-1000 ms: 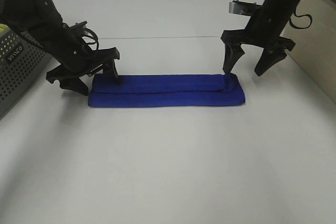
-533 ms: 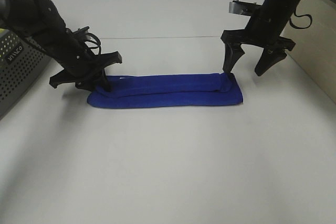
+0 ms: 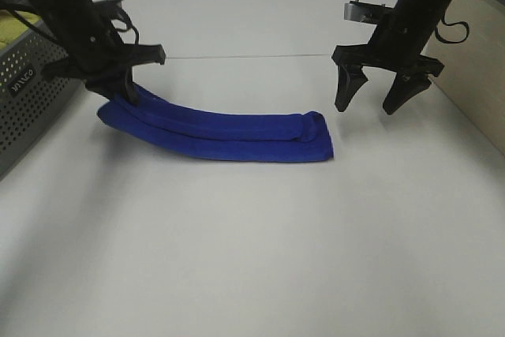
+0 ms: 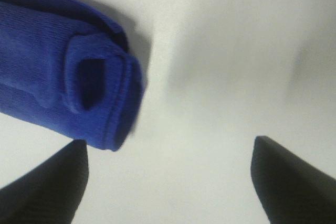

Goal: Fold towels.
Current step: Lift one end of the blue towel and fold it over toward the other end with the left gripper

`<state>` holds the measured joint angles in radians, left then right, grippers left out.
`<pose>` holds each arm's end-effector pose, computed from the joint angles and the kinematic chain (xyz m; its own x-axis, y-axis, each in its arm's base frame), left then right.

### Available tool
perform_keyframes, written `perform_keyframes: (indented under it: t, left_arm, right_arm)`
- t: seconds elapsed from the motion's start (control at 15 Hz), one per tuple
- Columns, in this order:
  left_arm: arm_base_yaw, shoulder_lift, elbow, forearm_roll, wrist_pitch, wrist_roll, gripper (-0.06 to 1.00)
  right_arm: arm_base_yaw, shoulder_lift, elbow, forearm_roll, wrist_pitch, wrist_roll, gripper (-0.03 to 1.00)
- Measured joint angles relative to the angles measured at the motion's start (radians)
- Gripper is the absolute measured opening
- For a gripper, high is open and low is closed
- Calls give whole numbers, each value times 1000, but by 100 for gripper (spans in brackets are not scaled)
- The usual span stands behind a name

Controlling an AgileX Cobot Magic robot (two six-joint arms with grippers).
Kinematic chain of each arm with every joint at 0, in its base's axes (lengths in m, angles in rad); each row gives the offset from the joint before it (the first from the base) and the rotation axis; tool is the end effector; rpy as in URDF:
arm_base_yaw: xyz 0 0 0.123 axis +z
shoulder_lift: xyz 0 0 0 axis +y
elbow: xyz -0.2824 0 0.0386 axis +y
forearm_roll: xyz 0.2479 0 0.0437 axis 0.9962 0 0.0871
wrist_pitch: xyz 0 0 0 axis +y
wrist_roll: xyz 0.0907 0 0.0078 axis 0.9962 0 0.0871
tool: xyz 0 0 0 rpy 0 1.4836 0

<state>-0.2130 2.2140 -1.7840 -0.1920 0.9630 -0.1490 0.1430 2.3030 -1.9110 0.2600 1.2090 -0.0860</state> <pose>0.4544 -0.1129 0.1756 -0.9737 -0.0488 -0.2225 0.0003 0.9766 -0.2151 0.4613 0.0885 0.1647 -0.9887 -0.1346 -0.0665 -0.1468 0.9595 0.2404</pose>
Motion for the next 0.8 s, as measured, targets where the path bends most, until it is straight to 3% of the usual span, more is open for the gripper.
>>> perform_keyframes:
  t: [0.13,0.27,0.4,0.8]
  left_arm:
    - [1,-11,-128,14,133,-25,7]
    - [-2,-12,-210,-84,187,-38,7]
    - [-32,-14,-236,-179,172,-39,7]
    - [-204,69,-241,-273,0,-51,7]
  right_arm:
    - [0,0,0,0,0,0,82]
    - [0,0,0,0,0,0,82]
    - [0,0,0,0,0,0,82]
    - [0,0,0,6,0,0,82]
